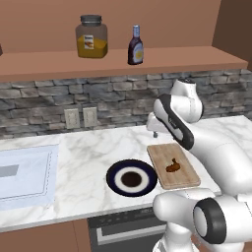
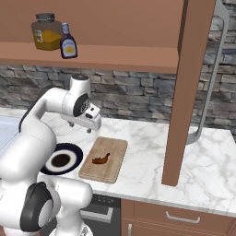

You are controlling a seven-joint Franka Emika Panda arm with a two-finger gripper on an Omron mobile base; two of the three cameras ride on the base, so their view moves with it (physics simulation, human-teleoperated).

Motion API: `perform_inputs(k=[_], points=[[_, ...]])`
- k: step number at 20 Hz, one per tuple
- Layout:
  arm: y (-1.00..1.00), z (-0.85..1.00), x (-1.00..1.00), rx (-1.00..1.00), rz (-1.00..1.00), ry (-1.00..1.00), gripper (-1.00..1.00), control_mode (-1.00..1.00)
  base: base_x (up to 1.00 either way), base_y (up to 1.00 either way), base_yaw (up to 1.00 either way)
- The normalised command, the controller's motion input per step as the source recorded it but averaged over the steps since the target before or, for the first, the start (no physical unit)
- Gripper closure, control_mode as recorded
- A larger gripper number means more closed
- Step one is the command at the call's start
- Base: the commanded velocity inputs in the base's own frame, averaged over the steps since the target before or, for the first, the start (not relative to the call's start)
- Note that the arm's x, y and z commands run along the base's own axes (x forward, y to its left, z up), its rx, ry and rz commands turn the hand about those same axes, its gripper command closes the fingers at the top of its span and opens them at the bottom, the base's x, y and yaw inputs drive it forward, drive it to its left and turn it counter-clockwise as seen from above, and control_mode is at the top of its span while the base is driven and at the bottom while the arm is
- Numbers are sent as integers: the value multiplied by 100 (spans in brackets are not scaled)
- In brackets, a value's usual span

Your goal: Pick the chicken drumstick from the plate and place it on the cutting board. Then pick the condiment bottle from the cabinet and place it next to the cutting board.

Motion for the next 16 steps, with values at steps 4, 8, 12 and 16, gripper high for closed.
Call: perform_inputs(k=[4, 8, 12, 16], points=[[23, 3, -18, 13, 0, 0, -100, -100, 0, 0, 0], [25, 3, -17, 13, 0, 2, -100, -100, 0, 0, 0], [25, 4, -12, 14, 0, 7, -100, -100, 0, 0, 0], [23, 2, -11, 17, 0, 11, -100, -100, 0, 0, 0]])
